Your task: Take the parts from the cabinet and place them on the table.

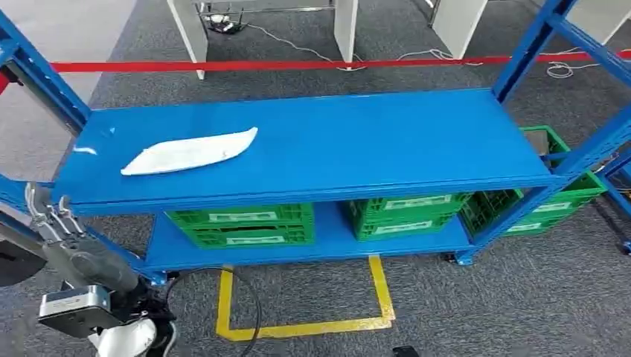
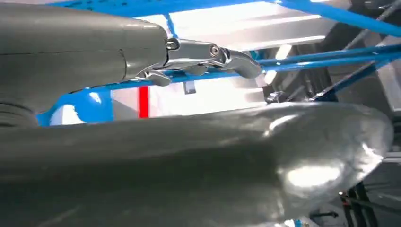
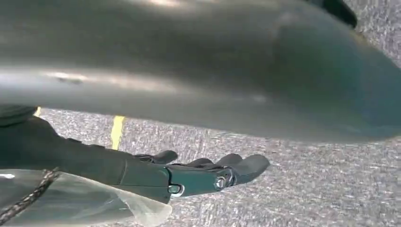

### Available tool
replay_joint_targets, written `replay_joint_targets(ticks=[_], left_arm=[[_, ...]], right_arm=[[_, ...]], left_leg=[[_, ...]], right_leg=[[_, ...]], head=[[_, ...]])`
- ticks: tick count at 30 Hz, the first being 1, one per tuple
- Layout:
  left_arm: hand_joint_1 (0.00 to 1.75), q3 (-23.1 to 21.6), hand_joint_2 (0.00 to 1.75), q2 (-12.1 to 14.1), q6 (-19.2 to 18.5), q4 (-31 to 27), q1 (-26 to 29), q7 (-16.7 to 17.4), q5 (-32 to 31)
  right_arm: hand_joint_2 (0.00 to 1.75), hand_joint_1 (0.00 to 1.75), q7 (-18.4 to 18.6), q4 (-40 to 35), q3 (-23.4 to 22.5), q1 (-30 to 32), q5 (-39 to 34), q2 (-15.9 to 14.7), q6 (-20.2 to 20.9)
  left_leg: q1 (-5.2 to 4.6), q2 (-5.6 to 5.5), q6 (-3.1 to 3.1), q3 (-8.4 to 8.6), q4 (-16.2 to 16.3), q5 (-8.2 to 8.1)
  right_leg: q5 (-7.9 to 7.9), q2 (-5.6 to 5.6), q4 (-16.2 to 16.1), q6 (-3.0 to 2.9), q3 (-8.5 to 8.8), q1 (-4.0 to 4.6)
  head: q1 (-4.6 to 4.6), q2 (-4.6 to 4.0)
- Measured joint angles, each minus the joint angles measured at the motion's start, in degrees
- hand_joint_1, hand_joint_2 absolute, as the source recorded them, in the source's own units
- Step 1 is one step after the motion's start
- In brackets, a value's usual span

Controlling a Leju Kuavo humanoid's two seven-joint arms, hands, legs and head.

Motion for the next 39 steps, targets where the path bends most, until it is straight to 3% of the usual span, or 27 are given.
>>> replay_joint_targets(ticks=[2,3,4,5,6,8,10,13,15,17,19,20,21,22,23,24,25,26,28,30,32,34,35,36,37,39], left_arm=[[0.00,0.04,0.00,0.04,0.00,0.02,0.07,0.00,0.02],[0.00,0.04,0.00,0.07,0.00,0.04,0.08,0.00,0.02],[0.00,0.07,0.00,0.11,-0.02,0.13,0.09,0.00,0.04],[0.00,0.07,0.00,0.11,-0.02,0.22,0.10,0.00,0.04],[0.00,0.07,0.00,0.11,-0.02,0.24,0.10,0.00,0.04],[0.00,0.07,0.00,0.11,0.00,0.24,0.08,0.00,0.04],[0.00,0.07,0.00,0.07,-0.02,0.28,0.00,0.00,0.04],[0.00,0.04,0.00,0.09,0.00,0.35,0.10,0.00,0.07],[0.00,0.02,0.00,0.02,0.00,0.35,0.04,0.00,0.07],[0.00,-0.02,0.00,-0.04,-0.02,0.35,0.02,0.00,0.09],[0.00,-0.02,0.00,-0.04,-0.02,0.39,0.03,0.00,0.28],[0.00,-0.02,0.00,-0.04,-0.02,0.42,0.06,0.00,0.33],[0.00,-0.02,0.00,-0.04,-0.02,0.42,0.07,0.00,0.31],[0.00,-0.02,0.00,-0.04,0.00,0.42,0.07,0.00,0.31],[0.00,-0.02,0.00,-0.06,0.00,0.42,0.07,0.00,0.31],[0.00,-0.02,0.00,-0.07,0.00,0.42,0.06,0.00,0.31],[0.00,-0.02,0.00,-0.05,-0.02,0.42,0.02,0.00,0.31],[0.00,-0.04,0.00,-0.04,-0.02,0.42,0.02,0.00,0.31],[0.00,-0.02,0.00,-0.02,-0.02,0.42,0.02,0.00,0.24],[0.00,-0.02,0.00,0.02,0.00,0.39,0.01,0.00,0.24],[0.00,-0.07,0.00,0.04,-0.02,0.42,-0.02,0.00,0.22],[0.00,-0.09,0.00,0.13,0.00,0.42,-0.01,0.00,0.26],[0.00,-0.18,0.00,0.20,0.00,0.42,-0.01,0.00,0.48],[0.00,-0.42,0.00,0.30,0.00,0.46,-0.03,0.00,0.50],[0.00,-0.66,0.00,0.33,0.00,0.52,-0.17,0.00,0.48],[0.00,-1.12,0.00,0.33,-0.02,0.72,-0.70,0.00,0.33]], right_arm=[[0.00,0.00,0.00,0.00,0.00,-0.07,0.04,0.00,0.09],[0.00,0.00,0.00,0.00,0.00,-0.05,0.04,0.00,0.09],[0.00,0.00,0.02,0.00,0.00,-0.03,0.04,-0.02,0.09],[0.00,0.00,0.00,0.00,0.00,0.00,0.00,-0.02,0.13],[0.00,0.00,0.00,0.00,0.00,0.00,-0.06,0.00,0.28],[0.00,0.00,-0.09,0.00,0.00,0.01,-0.18,0.00,0.50],[0.00,0.00,-0.22,0.07,0.00,-0.05,-0.24,0.00,0.70],[0.00,0.00,-0.44,0.07,-0.02,-0.14,-0.33,0.00,1.07],[0.00,0.00,-0.37,0.07,-0.02,-0.12,-0.33,0.00,1.05],[0.00,0.00,-0.35,0.07,-0.02,-0.26,-0.31,0.00,1.03],[0.00,0.00,-0.22,0.07,-0.04,-0.11,-0.26,-0.02,0.96],[0.00,0.00,-0.15,0.07,-0.07,-0.03,-0.22,-0.02,0.92],[0.00,0.00,-0.09,0.07,-0.07,0.02,-0.17,-0.02,0.92],[0.00,0.00,-0.04,0.07,-0.07,0.00,-0.13,-0.02,0.92],[0.00,0.00,-0.04,0.07,-0.07,-0.02,-0.07,-0.02,0.92],[0.00,0.00,-0.04,0.07,-0.07,-0.03,-0.04,-0.02,0.87],[0.00,0.00,-0.02,0.11,-0.07,-0.12,-0.04,0.00,0.87],[0.00,0.00,0.00,0.11,-0.07,-0.16,-0.04,-0.02,0.85],[0.00,0.00,0.00,0.11,-0.09,-0.01,-0.04,-0.02,0.81],[0.00,0.00,0.07,0.11,-0.11,-0.01,-0.02,-0.02,0.81],[0.00,0.00,0.09,0.11,-0.13,-0.06,0.00,-0.02,0.76],[0.00,0.00,0.28,0.11,-0.15,-0.06,0.13,-0.02,0.76],[0.00,0.00,0.50,0.11,-0.17,-0.05,0.15,-0.02,0.76],[0.00,0.00,0.71,0.11,-0.22,-0.05,0.26,-0.02,0.76],[0.00,0.00,0.74,0.11,-0.24,-0.05,0.35,-0.02,0.76],[0.00,0.00,0.72,0.11,-0.24,-0.07,0.55,0.00,0.81]], left_leg=[[0.15,0.00,-0.36,-4.55,9.20,-4.04],[0.15,0.00,-0.44,-6.70,13.07,-5.03],[0.15,0.00,-0.42,-7.67,14.38,-4.69],[0.14,0.00,-0.32,-7.39,13.30,-3.07],[0.13,-0.01,-0.09,-6.09,9.84,-0.33],[0.00,-0.01,0.66,-1.87,-0.29,5.39],[-0.40,-0.14,1.10,-0.89,-2.92,4.09],[-0.43,-0.30,1.60,-1.06,-2.99,4.13],[0.00,-0.18,2.06,-0.19,-3.81,4.25],[-0.02,-0.01,2.50,-0.12,-3.82,3.97],[-0.03,0.03,2.73,-0.04,-3.81,3.72],[-0.02,0.00,2.73,0.09,-3.81,3.63],[0.03,-0.06,2.65,0.37,-3.80,3.41],[0.10,-0.12,2.47,0.70,-3.79,3.19],[0.18,-0.15,2.23,1.23,-3.79,2.83],[0.20,-0.14,1.83,1.66,-3.78,2.46],[-0.26,-0.17,1.43,1.62,-3.57,2.22],[-0.25,-0.23,1.18,1.46,-3.36,2.17],[-0.15,-0.21,0.91,1.62,-3.54,2.22],[0.01,-0.21,0.28,1.73,-2.92,1.24],[0.01,-0.21,-0.09,-1.10,3.30,-1.74],[0.00,-0.22,-0.17,-6.25,12.94,-4.95],[0.00,-0.22,-0.05,-7.79,15.06,-4.82],[-0.01,-0.22,0.17,-7.84,14.30,-3.24],[-0.08,-0.23,0.51,-6.86,11.29,-0.61],[-0.43,-0.23,1.55,-3.00,1.31,5.42]], right_leg=[[-0.36,-0.05,0.00,-0.52,0.36,0.06],[-0.50,-0.04,0.00,-0.61,0.52,0.10],[-0.64,0.02,0.01,-0.61,0.73,0.12],[-0.84,0.14,0.01,-0.56,1.04,0.12],[-1.04,0.31,0.01,-0.46,1.41,0.14],[-1.58,0.51,0.00,-0.17,2.15,0.13],[-1.93,0.62,0.28,0.52,1.81,0.35],[-1.90,0.43,-0.20,1.44,1.94,0.22],[-2.99,0.27,1.10,2.01,1.14,0.12],[-6.34,0.29,8.59,2.29,-2.91,0.00],[-8.49,0.29,16.01,2.59,-7.57,-0.01],[-8.14,0.27,17.09,2.67,-8.65,-0.06],[-6.02,0.23,15.40,2.72,-8.31,-0.11],[-3.39,0.15,12.01,2.73,-6.91,-0.15],[-0.03,0.00,6.36,2.69,-4.34,-0.23],[1.56,-0.26,1.75,2.77,-2.31,-0.35],[0.55,-0.23,1.21,2.69,-1.57,-0.01],[0.29,0.04,0.60,1.91,-0.90,-0.07],[0.09,0.11,0.78,1.36,-1.06,0.16],[0.07,0.11,0.45,0.59,-0.49,-0.20],[-0.34,0.04,0.44,-0.05,0.03,-0.18],[-0.69,0.03,0.44,-0.49,0.45,-0.01],[-0.87,0.09,0.44,-0.54,0.71,0.10],[-1.11,0.22,0.44,-0.55,1.08,0.19],[-1.33,0.37,0.44,-0.53,1.47,0.31],[-1.83,0.48,0.42,-0.40,2.28,0.45]], head=[[0.07,0.00],[0.09,0.00],[0.07,0.00],[0.09,0.00],[0.05,0.00],[0.05,0.00],[0.07,0.00],[0.24,0.00],[0.31,0.00],[0.48,0.00],[0.46,0.00],[0.48,0.00],[0.46,0.00],[0.50,0.00],[0.46,0.00],[0.53,0.00],[0.57,0.00],[0.55,0.00],[0.29,0.00],[0.24,0.00],[-0.04,0.00],[0.02,0.00],[0.00,0.00],[0.02,0.00],[0.00,0.00],[0.05,0.00]])
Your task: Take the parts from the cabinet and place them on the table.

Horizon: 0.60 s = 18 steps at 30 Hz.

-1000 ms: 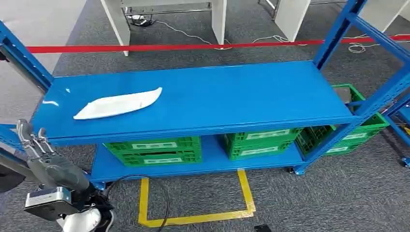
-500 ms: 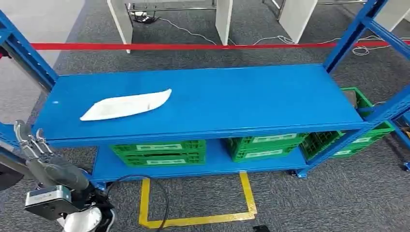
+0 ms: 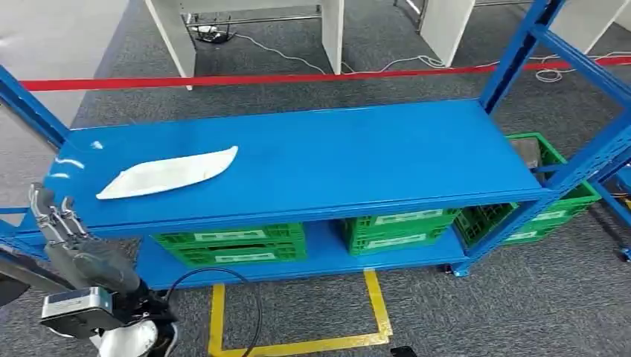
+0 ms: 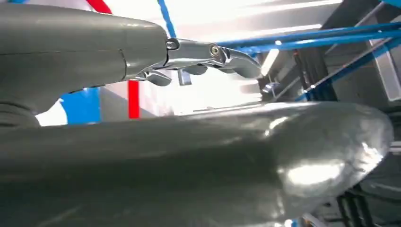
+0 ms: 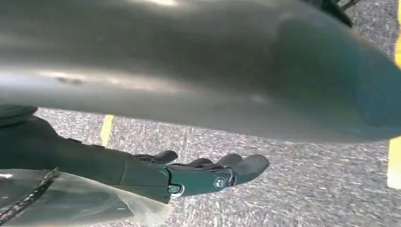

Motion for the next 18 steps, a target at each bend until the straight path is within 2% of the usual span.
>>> replay_joint_targets(ticks=[1,2,5,6,7,8,10,11,12,13,15,16,17,18], left_arm=[[0.00,-0.26,0.00,0.04,0.00,0.11,-0.29,0.00,-0.13],[0.00,-0.42,0.00,0.00,0.00,0.13,-0.45,0.00,-0.26],[0.00,-0.66,0.00,0.00,0.00,0.24,-0.58,0.00,-0.33],[0.00,-0.79,0.00,-0.07,0.00,0.24,-0.69,0.00,-0.48],[0.00,-1.00,0.00,-0.07,0.00,0.26,-1.00,0.00,-0.91],[0.00,-1.35,0.00,-0.04,0.00,0.35,-1.38,0.00,-1.61],[0.00,-1.77,0.00,0.09,0.00,0.85,-1.94,0.00,-3.67],[0.00,-1.90,0.00,0.15,0.00,1.20,-2.29,0.00,-4.44],[0.00,-2.05,0.00,0.26,0.00,1.62,-2.61,0.00,-4.74],[0.00,-2.14,0.00,0.35,0.00,1.88,-2.87,0.00,-5.13],[0.00,-2.27,0.00,0.48,0.00,2.30,-3.63,0.00,-6.08],[0.00,-2.45,0.00,0.57,-0.02,2.54,-4.16,0.00,-6.54],[0.00,-2.62,0.00,0.63,-0.04,2.75,-4.65,0.26,-6.95],[0.00,-2.89,0.00,0.66,-0.13,3.04,-5.06,0.57,-7.35]], right_arm=[[0.00,0.00,0.02,0.02,-0.02,0.00,0.04,0.00,0.04],[0.00,0.00,0.00,0.02,-0.02,-0.07,0.07,0.00,0.04],[0.00,0.00,0.04,0.02,-0.13,-0.18,0.13,0.00,0.02],[0.00,0.00,0.07,0.02,-0.19,-0.19,0.24,0.00,0.00],[0.00,0.00,0.07,0.02,-0.24,-0.19,0.31,0.00,0.00],[0.00,0.00,0.07,0.02,-0.26,-0.24,0.50,0.00,0.02],[0.00,0.00,0.11,0.02,-0.31,-0.25,1.05,-0.04,0.30],[0.00,0.00,0.13,0.02,-0.33,-0.18,1.29,-0.07,0.42],[0.00,0.00,0.13,0.02,-0.37,-0.12,1.44,-0.11,0.50],[0.00,0.00,0.13,0.00,-0.39,-0.12,1.53,-0.15,0.68],[0.00,0.00,0.13,0.00,-0.44,-0.18,1.81,-0.24,0.83],[0.00,0.00,0.09,0.02,-0.46,-0.20,1.92,-0.24,0.87],[0.00,0.00,0.04,0.02,-0.50,-0.28,1.99,-0.24,0.94],[0.00,0.00,0.07,0.00,-0.57,-0.33,2.05,-0.24,0.96]], left_leg=[[-0.37,0.03,0.47,1.14,-2.13,-0.48],[-0.36,0.03,0.49,1.56,-3.79,-0.75],[-0.42,-0.07,0.65,1.37,-4.01,-0.80],[0.13,0.00,0.95,1.93,-4.82,-0.53],[0.12,0.07,1.06,2.20,-5.02,-0.57],[0.13,0.10,1.26,2.22,-5.03,-0.67],[0.09,0.18,1.49,2.25,-5.02,-0.87],[0.09,0.16,1.53,2.29,-5.01,-0.95],[0.12,0.13,1.49,2.49,-5.01,-1.09],[0.14,0.09,1.43,2.77,-5.00,-1.31],[0.20,0.04,1.03,3.59,-4.98,-1.81],[0.19,0.04,0.71,3.79,-4.99,-2.07],[-0.25,-0.10,0.37,3.61,-4.59,-2.28],[-0.24,-0.04,0.12,3.50,-4.76,-2.13]], right_leg=[[-0.28,-0.01,-0.01,0.28,-0.12,0.28],[-0.41,0.11,0.11,0.56,-0.16,0.29],[-0.29,-0.08,-0.48,1.36,-0.15,0.10],[-0.82,-0.08,-0.26,1.80,-0.65,0.11],[-1.76,-0.15,1.32,2.04,-1.17,0.11],[-3.63,-0.16,5.11,2.20,-3.07,0.07],[-6.94,-0.17,14.04,2.55,-8.12,-0.08],[-7.25,-0.18,16.81,2.69,-9.99,-0.08],[-5.93,-0.19,16.79,2.78,-10.59,-0.16],[-3.43,-0.22,14.12,2.89,-9.77,-0.29],[2.46,-0.49,4.26,2.89,-5.49,-0.52],[2.90,-0.77,1.19,2.87,-4.09,-0.53],[2.38,-0.64,-0.14,2.62,-2.74,-0.31],[2.26,-0.56,0.01,2.01,-3.04,-0.32]], head=[[0.09,0.00],[-0.02,0.00],[0.07,0.00],[0.04,0.00],[0.24,0.00],[0.35,0.00],[0.24,0.00],[0.33,0.00],[0.26,0.00],[0.31,0.00],[0.26,0.00],[0.31,0.00],[0.35,0.00],[0.20,0.00]])
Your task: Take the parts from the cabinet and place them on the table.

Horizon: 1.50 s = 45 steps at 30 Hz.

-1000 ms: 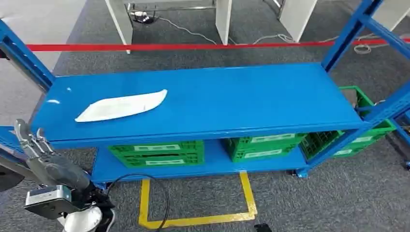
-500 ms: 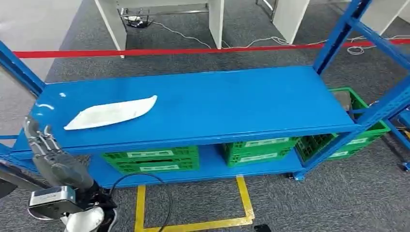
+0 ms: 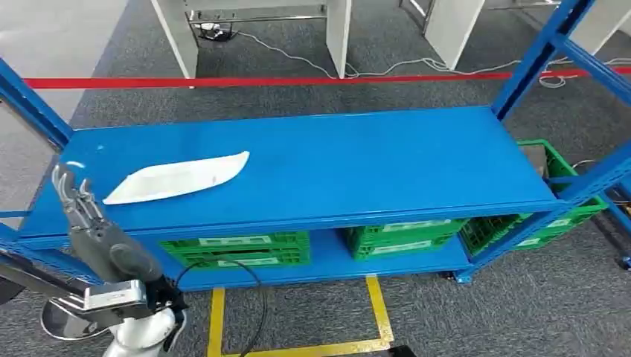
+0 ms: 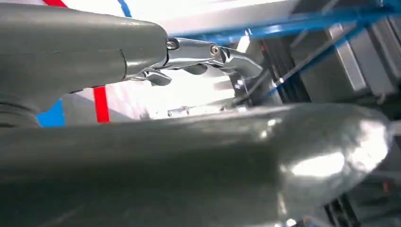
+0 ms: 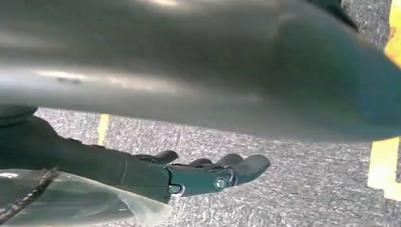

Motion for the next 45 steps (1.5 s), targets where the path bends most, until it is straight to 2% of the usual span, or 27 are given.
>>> replay_joint_targets(ticks=[2,4,5,7,8,9,10,12,13,15,19,20,23,24,25,26,28,29,32,34,35,38,39,40,41,43,45], left_arm=[[0.00,-0.50,0.00,0.15,-0.02,0.59,-0.58,0.39,-0.67],[0.00,-0.85,0.00,0.17,0.00,0.83,-0.95,0.61,-0.83],[0.00,-1.01,0.00,0.22,0.00,0.98,-1.20,0.63,-0.85],[0.00,-1.16,0.00,0.42,0.00,1.53,-1.21,0.65,-0.85],[0.00,-1.22,0.00,0.52,0.02,1.90,-1.20,0.72,-0.85],[0.00,-1.27,0.00,0.61,0.02,2.19,-1.20,0.85,-0.85],[0.00,-1.38,0.00,0.70,0.02,2.42,-1.22,0.96,-0.85],[0.00,-1.64,0.00,0.81,0.00,2.86,-1.47,1.31,-0.92],[0.00,-1.68,0.00,0.81,0.00,3.06,-1.69,1.53,-0.98],[0.00,-1.75,0.00,0.85,0.00,3.43,-2.12,1.70,-1.00],[0.00,-2.05,0.00,0.85,-0.53,4.24,-2.57,3.39,-2.25],[0.00,-2.27,0.00,0.87,-0.98,4.69,-3.08,4.36,-3.12],[0.00,-2.91,0.00,1.22,-2.60,8.00,-5.21,9.08,-7.15],[0.00,-3.17,0.00,1.53,-3.30,9.58,-6.18,10.96,-9.16],[0.00,-3.34,0.00,1.88,-3.89,11.22,-7.29,12.86,-11.00],[0.00,-3.43,1.75,2.27,-4.44,12.92,-8.48,14.50,-12.55],[0.00,-3.34,1.75,3.04,-5.38,16.62,-11.43,17.17,-14.75],[0.00,-3.26,1.75,3.65,-5.68,18.76,-13.35,18.17,-15.94],[0.00,-2.77,1.75,5.47,-5.97,24.51,-17.28,19.87,-19.39],[0.00,-2.34,1.75,6.30,-6.19,27.08,-18.81,20.02,-19.76],[0.00,-2.25,1.75,6.66,-6.19,28.12,-19.62,20.21,-20.21],[0.00,-1.86,1.75,7.63,-6.27,31.27,-20.66,21.50,-21.63],[0.00,-1.73,1.75,8.02,-6.27,32.37,-20.85,22.43,-22.67],[0.00,-1.59,1.75,8.42,-6.25,33.75,-21.31,23.66,-24.14],[0.00,-1.46,1.75,8.83,-6.16,35.22,-22.14,24.86,-25.60],[0.00,-0.78,1.75,10.03,-5.66,38.58,-24.01,27.13,-28.70],[0.00,0.06,1.75,11.15,-5.07,41.89,-25.86,28.62,-30.90]], right_arm=[[0.00,0.00,0.02,0.02,-0.07,0.05,0.09,-0.04,0.02],[0.00,0.00,0.07,0.00,-0.07,0.07,0.15,-0.04,0.04],[0.00,0.00,0.09,0.00,-0.11,-0.01,0.13,-0.04,0.04],[0.00,0.00,0.11,0.02,-0.17,-0.05,0.13,-0.04,0.07],[0.00,0.00,0.26,0.02,-0.22,-0.02,0.11,-0.09,0.07],[0.00,0.00,0.28,0.02,-0.26,-0.01,0.11,-0.13,0.11],[0.00,0.00,0.33,0.00,-0.26,0.02,0.11,-0.15,0.22],[0.00,0.00,0.44,0.00,-0.31,0.00,0.11,-0.15,0.48],[0.00,0.00,0.55,0.02,-0.31,0.01,0.11,-0.15,0.57],[0.00,0.00,0.85,0.00,-0.33,-0.07,0.11,-0.15,0.68],[0.00,0.00,0.85,0.00,-0.39,-0.12,0.31,-0.22,0.85],[0.00,0.00,0.83,0.00,-0.46,-0.17,0.37,-0.22,0.90],[0.00,0.00,0.96,0.00,-0.66,-0.12,0.68,-0.39,1.25],[0.00,0.00,0.96,0.00,-0.68,-0.01,0.92,-0.44,1.36],[0.00,0.00,0.98,0.00,-0.70,-0.01,1.20,-0.55,1.51],[0.00,0.00,0.98,0.00,-0.72,-0.10,1.53,-0.59,1.73],[0.00,0.00,0.96,0.00,-0.74,-0.24,2.25,-0.72,2.14],[0.00,0.00,0.96,0.00,-0.74,-0.35,2.60,-0.72,2.41],[0.00,0.00,0.94,0.00,-0.74,-0.29,3.34,-0.79,3.08],[0.00,0.00,0.92,0.00,-0.79,-0.22,3.56,-0.79,3.28],[0.00,0.00,0.88,0.00,-0.81,-0.29,3.63,-0.79,3.34],[0.00,0.00,0.79,0.00,-0.81,-0.39,3.87,-0.81,3.74],[0.00,0.00,0.72,0.00,-0.81,-0.35,4.07,-0.83,3.96],[0.00,0.00,0.66,0.00,-0.81,-0.31,4.30,-0.83,4.15],[0.00,0.00,0.59,0.00,-0.83,-0.28,4.57,-0.83,4.31],[0.00,0.00,0.31,0.00,-0.83,-0.36,5.01,-0.83,4.39],[0.00,0.00,0.15,0.00,-0.83,-0.42,5.35,-0.83,4.46]], left_leg=[[0.12,0.05,-0.34,0.16,-0.16,-0.01],[0.19,0.04,-1.09,0.07,1.12,-1.24],[0.26,0.03,-1.37,-1.34,4.33,-2.92],[0.47,0.03,-1.71,-6.05,13.57,-6.66],[0.49,0.03,-1.78,-8.15,17.27,-7.48],[0.51,0.03,-1.73,-8.82,17.85,-6.78],[0.50,0.03,-1.60,-8.33,16.21,-4.88],[0.47,0.03,-1.00,-4.49,6.64,1.39],[0.39,0.03,-0.62,-2.94,2.35,3.17],[0.05,0.05,-0.34,-1.98,0.61,1.71],[0.44,0.01,0.58,-1.49,-0.31,1.90],[0.47,0.05,0.85,-1.39,-0.36,1.81],[0.41,0.07,1.24,-1.37,-0.35,1.57],[0.41,0.03,1.27,-1.29,-0.34,1.54],[0.41,-0.05,1.23,-1.14,-0.34,1.43],[0.42,-0.09,1.18,-0.91,-0.33,1.30],[0.45,-0.10,0.75,-0.35,-0.31,0.94],[0.00,-0.11,0.39,-0.46,-0.24,0.76],[0.07,0.01,-0.23,-0.64,-0.15,0.97],[0.20,0.01,-1.05,-0.69,0.35,0.25],[0.23,0.02,-1.42,-1.43,2.25,-0.98],[0.44,0.01,-2.01,-7.81,15.44,-6.64],[0.49,0.01,-2.06,-9.21,17.89,-6.75],[0.52,0.01,-2.02,-9.11,17.23,-5.44],[0.54,0.01,-1.91,-8.01,14.34,-3.15],[0.54,0.01,-1.51,-3.61,4.01,2.61],[0.26,-0.03,-1.12,-1.84,-0.10,2.19]], right_leg=[[-0.14,0.13,-0.03,-0.57,-0.03,0.22],[-0.08,0.11,-0.49,-1.31,0.71,-0.25],[-0.30,0.07,-0.49,-1.70,0.93,-0.25],[-0.60,0.05,-0.49,-2.13,1.25,-0.16],[-0.77,0.06,-0.49,-2.21,1.43,-0.14],[-0.92,0.13,-0.48,-2.20,1.66,-0.13],[-1.12,0.24,-0.48,-2.14,1.95,-0.12],[-1.63,0.49,-0.48,-1.87,2.84,-0.12],[-1.91,0.51,-0.48,-1.69,3.02,-0.12],[-2.18,0.56,-0.27,-1.03,2.67,0.18],[-3.11,0.37,0.06,0.26,2.37,-0.02],[-4.53,0.33,2.48,0.34,1.16,-0.03],[-9.18,0.34,15.32,0.78,-5.97,-0.09],[-8.82,0.34,16.94,0.83,-7.36,-0.10],[-6.98,0.33,15.66,0.85,-7.29,-0.12],[-4.10,0.31,11.96,0.81,-5.96,-0.14],[1.39,0.03,1.95,0.59,-1.73,-0.15],[0.58,-0.07,0.31,0.46,-0.38,0.10],[0.58,0.39,-0.10,-0.51,-0.43,0.24],[0.87,0.31,-0.56,-1.25,-0.11,-0.17],[0.79,0.29,-0.56,-1.52,-0.02,-0.18],[0.63,0.24,-0.54,-2.01,0.03,-0.13],[0.58,0.28,-0.54,-2.09,0.09,-0.13],[0.54,0.33,-0.54,-2.11,0.23,-0.13],[0.46,0.36,-0.53,-2.09,0.38,-0.13],[0.23,0.42,-0.53,-1.87,0.83,-0.13],[-0.02,0.57,-0.23,-1.38,0.52,0.28]], head=[[0.09,0.00],[-0.04,0.00],[-0.50,0.00],[-0.39,0.00],[-0.44,0.00],[-0.39,0.00],[-0.44,0.00],[-0.39,0.00],[-0.44,0.00],[-0.44,0.00],[-0.28,0.00],[-0.15,0.00],[-0.13,0.00],[-0.15,0.00],[-0.15,0.00],[-0.13,0.00],[-0.13,0.00],[-0.15,0.00],[-0.22,0.00],[-0.17,0.00],[-0.54,0.00],[-0.50,0.00],[-0.52,0.00],[-0.52,0.00],[-0.52,0.00],[-0.52,0.00],[-0.55,0.00]])
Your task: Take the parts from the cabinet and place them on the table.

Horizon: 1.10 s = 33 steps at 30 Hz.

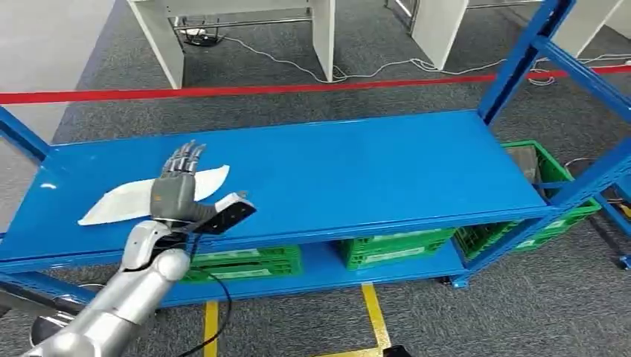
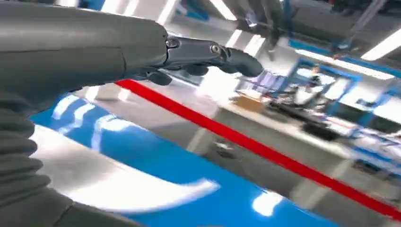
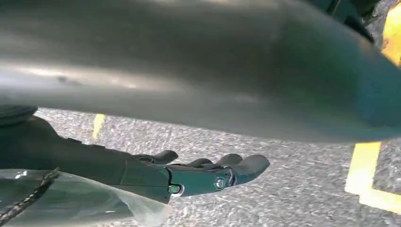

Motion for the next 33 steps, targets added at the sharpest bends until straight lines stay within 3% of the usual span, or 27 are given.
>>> replay_joint_targets(ticks=[3,5,6,8,9,10,11,13,14,15,18,20,21,23,24,25,26,27,29,30,33], left_arm=[[0.00,1.09,1.75,1.51,0.11,3.61,-1.10,3.21,-3.85],[0.00,1.88,1.75,2.21,0.33,4.73,-1.35,7.34,-7.34],[0.00,2.03,1.75,2.25,0.63,4.88,-1.33,9.44,-9.35],[0.00,2.23,1.75,2.23,0.85,5.15,-0.76,11.84,-11.79],[0.00,2.30,1.75,2.25,0.79,5.23,-0.35,12.45,-12.21],[0.00,2.41,1.75,2.17,0.22,5.23,0.18,13.79,-13.38],[0.00,2.54,1.75,2.06,-0.68,5.23,0.62,15.03,-14.59],[0.00,2.95,1.75,1.82,-2.64,5.23,1.31,16.81,-16.23],[0.00,3.22,1.75,1.75,-3.04,5.23,1.53,16.84,-16.23],[0.00,3.56,1.75,1.73,-3.41,5.25,1.56,16.64,-15.99],[0.00,4.57,1.75,1.64,-3.61,5.58,1.75,15.22,-14.74],[0.00,5.11,1.75,1.66,-3.61,5.71,1.76,15.05,-14.46],[0.00,5.34,1.75,1.66,-3.63,5.76,1.74,14.93,-14.39],[0.00,5.66,1.75,1.68,-3.72,6.19,1.99,14.26,-13.98],[0.00,5.75,1.75,1.71,-3.67,6.39,2.32,13.83,-13.61],[0.00,5.93,1.75,1.73,-3.58,6.54,2.51,13.60,-13.47],[0.00,6.08,1.75,1.73,-3.43,6.63,2.49,13.36,-13.41],[0.00,6.17,1.75,1.71,-3.26,6.65,2.44,13.08,-13.08],[0.00,6.58,1.75,1.71,-3.19,6.70,2.45,12.64,-13.04],[0.00,6.62,1.75,1.68,-3.19,6.74,2.40,12.55,-13.01],[0.00,6.69,1.75,1.53,-2.77,6.76,2.53,12.16,-12.99]], right_arm=[[0.00,0.00,-0.02,0.00,-0.09,0.04,0.04,0.00,-0.07],[0.00,0.00,0.00,0.00,-0.37,0.15,-0.04,0.00,-0.09],[0.00,0.00,0.06,0.00,-0.59,0.14,-0.07,0.00,-0.11],[0.00,0.00,0.11,0.00,-0.90,0.13,-0.09,0.00,-0.13],[0.00,0.00,0.11,0.00,-0.94,0.15,-0.13,0.00,-0.18],[0.00,0.00,0.11,0.00,-1.20,0.21,-0.13,0.00,-0.20],[0.00,0.00,0.11,0.00,-1.40,0.24,-0.11,0.00,-0.22],[0.00,0.00,0.04,0.00,-1.83,0.17,-0.02,0.00,-0.39],[0.00,0.00,0.04,0.00,-2.03,0.12,0.02,0.00,-0.42],[0.00,0.00,0.09,0.00,-2.27,0.02,0.05,0.02,-0.44],[0.00,0.00,0.28,0.00,-2.65,0.18,0.24,0.00,-0.44],[0.00,0.00,0.44,0.00,-2.73,0.17,0.35,0.07,-0.42],[0.00,0.00,0.44,0.00,-2.73,0.12,0.39,0.07,-0.37],[0.00,0.00,0.44,0.00,-2.75,0.08,0.46,0.07,-0.17],[0.00,0.00,0.44,0.00,-2.75,0.11,0.52,0.05,-0.17],[0.00,0.00,0.44,0.00,-2.75,0.12,0.59,0.07,-0.18],[0.00,0.00,0.44,0.00,-2.75,0.16,0.68,0.07,-0.20],[0.00,0.00,0.44,0.00,-2.75,0.18,0.81,0.07,-0.22],[0.00,0.00,0.44,0.00,-2.78,0.15,0.98,0.07,-0.28],[0.00,0.00,0.46,0.00,-2.78,0.13,1.01,0.07,-0.28],[0.00,0.00,0.57,0.00,-2.78,0.09,1.07,0.07,-0.20]], left_leg=[[-0.17,-0.01,0.68,-0.28,0.13,-0.09],[0.31,0.13,1.52,0.16,-0.71,0.31],[0.32,0.11,1.85,0.15,-0.70,0.32],[0.22,0.10,2.02,0.15,-0.68,0.20],[0.19,0.10,2.05,0.16,-0.63,0.15],[0.19,0.09,2.08,0.23,-0.62,0.07],[0.18,0.06,1.99,0.36,-0.60,-0.03],[0.19,-0.01,1.75,0.85,-0.58,-0.33],[0.19,-0.01,1.54,0.94,-0.57,-0.49],[-0.24,-0.05,1.29,0.67,-0.26,-0.60],[0.00,-0.02,0.46,0.71,-0.53,-0.40],[0.09,-0.02,-0.26,0.47,0.55,-1.52],[0.14,0.02,-0.54,-0.67,3.15,-3.20],[0.38,0.01,-1.01,-5.14,12.67,-7.46],[0.43,0.01,-1.14,-6.96,16.39,-8.53],[0.48,0.01,-1.21,-7.51,17.30,-8.15],[0.52,0.01,-1.16,-6.85,15.81,-6.50],[0.55,0.02,-1.03,-5.07,11.90,-3.87],[0.55,0.02,-0.55,-0.17,1.43,0.91],[0.28,0.01,-0.33,0.62,-0.04,-0.08],[0.05,-0.17,0.39,0.34,-0.27,-0.07]], right_leg=[[0.24,-0.07,-0.51,0.79,-0.01,-0.21],[-1.40,-0.22,1.16,1.30,-1.04,-0.23],[-3.28,-0.23,4.59,1.43,-2.59,-0.29],[-7.16,-0.24,14.09,1.68,-7.26,-0.37],[-7.86,-0.25,17.14,1.77,-9.02,-0.35],[-6.98,-0.26,17.30,1.78,-9.47,-0.36],[-4.81,-0.27,14.67,1.71,-8.40,-0.36],[0.67,-0.33,4.46,1.32,-3.53,-0.35],[1.41,-0.37,0.58,1.07,-1.84,-0.31],[0.94,-0.33,-0.26,1.00,-0.66,-0.09],[0.73,-0.17,-0.27,0.37,-0.78,0.10],[1.12,-0.28,-1.01,-0.29,-0.24,-0.39],[1.06,-0.34,-1.01,-0.57,-0.16,-0.41],[0.94,-0.41,-0.97,-0.84,-0.09,-0.38],[0.92,-0.40,-0.94,-0.87,-0.09,-0.37],[0.88,-0.36,-0.93,-0.91,-0.02,-0.37],[0.83,-0.30,-0.91,-0.85,0.14,-0.37],[0.75,-0.29,-0.90,-0.80,0.33,-0.37],[0.46,-0.22,-0.87,-0.52,0.72,-0.37],[0.29,-0.17,-0.63,-0.18,0.49,0.09],[0.57,-0.25,-0.97,0.67,0.44,-0.21]], head=[[0.13,0.00],[0.27,0.00],[0.48,0.00],[0.42,0.00],[0.44,0.00],[0.39,0.00],[0.44,0.00],[0.44,0.00],[0.44,0.00],[0.37,0.00],[0.35,0.00],[0.24,0.00],[-0.04,0.00],[0.04,0.00],[0.02,0.00],[-0.02,0.00],[-0.02,0.00],[0.02,0.00],[-0.02,0.00],[0.05,0.00],[0.09,0.00]])
